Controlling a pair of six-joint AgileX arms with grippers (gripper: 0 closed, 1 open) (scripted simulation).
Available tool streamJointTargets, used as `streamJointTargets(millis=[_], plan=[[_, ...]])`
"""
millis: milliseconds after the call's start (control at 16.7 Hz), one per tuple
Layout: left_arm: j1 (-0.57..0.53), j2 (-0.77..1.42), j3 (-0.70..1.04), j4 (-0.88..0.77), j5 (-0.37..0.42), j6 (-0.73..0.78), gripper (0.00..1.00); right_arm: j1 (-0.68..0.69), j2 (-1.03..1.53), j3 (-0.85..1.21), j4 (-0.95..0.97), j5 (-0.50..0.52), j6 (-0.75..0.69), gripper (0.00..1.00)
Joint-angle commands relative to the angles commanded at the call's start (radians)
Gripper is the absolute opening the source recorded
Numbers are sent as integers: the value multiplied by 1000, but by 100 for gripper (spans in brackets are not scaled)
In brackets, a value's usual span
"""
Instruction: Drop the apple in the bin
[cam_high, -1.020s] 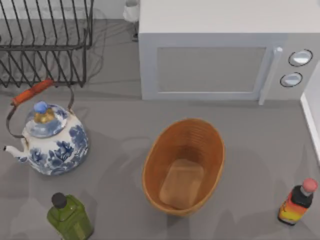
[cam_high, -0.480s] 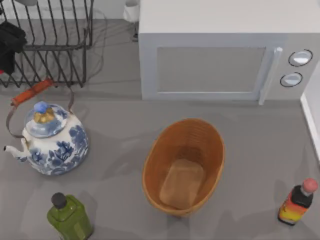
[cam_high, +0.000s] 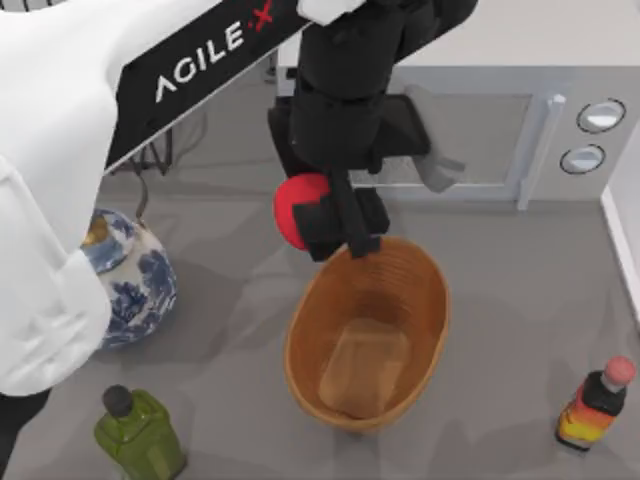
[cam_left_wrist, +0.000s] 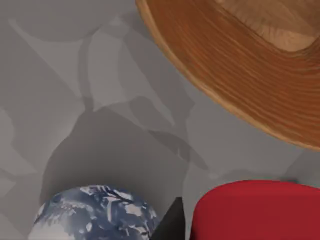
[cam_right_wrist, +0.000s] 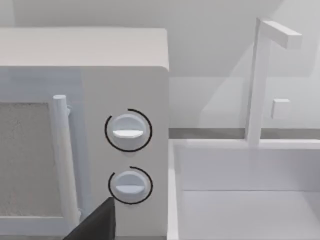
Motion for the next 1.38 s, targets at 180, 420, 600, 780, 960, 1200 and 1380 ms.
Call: streamJointTargets(millis=[180, 420, 600, 780, 960, 1200, 1380], plan=[[-145, 68, 78, -16, -55, 11, 0, 0, 0, 0, 0, 0, 0, 100], [-205, 90, 110, -20, -82, 14, 0, 0, 0, 0, 0, 0, 0, 100], [-202, 88, 107, -18, -80, 15, 0, 0, 0, 0, 0, 0, 0, 100], [-197, 76, 71, 14, -79, 16, 0, 0, 0, 0, 0, 0, 0, 100], [-187, 58, -28, 82, -78, 16, 0, 0, 0, 0, 0, 0, 0, 100], [-181, 34, -134, 165, -78, 22, 0, 0, 0, 0, 0, 0, 0, 100], [-180, 14, -225, 232, -79, 30, 0, 0, 0, 0, 0, 0, 0, 100]])
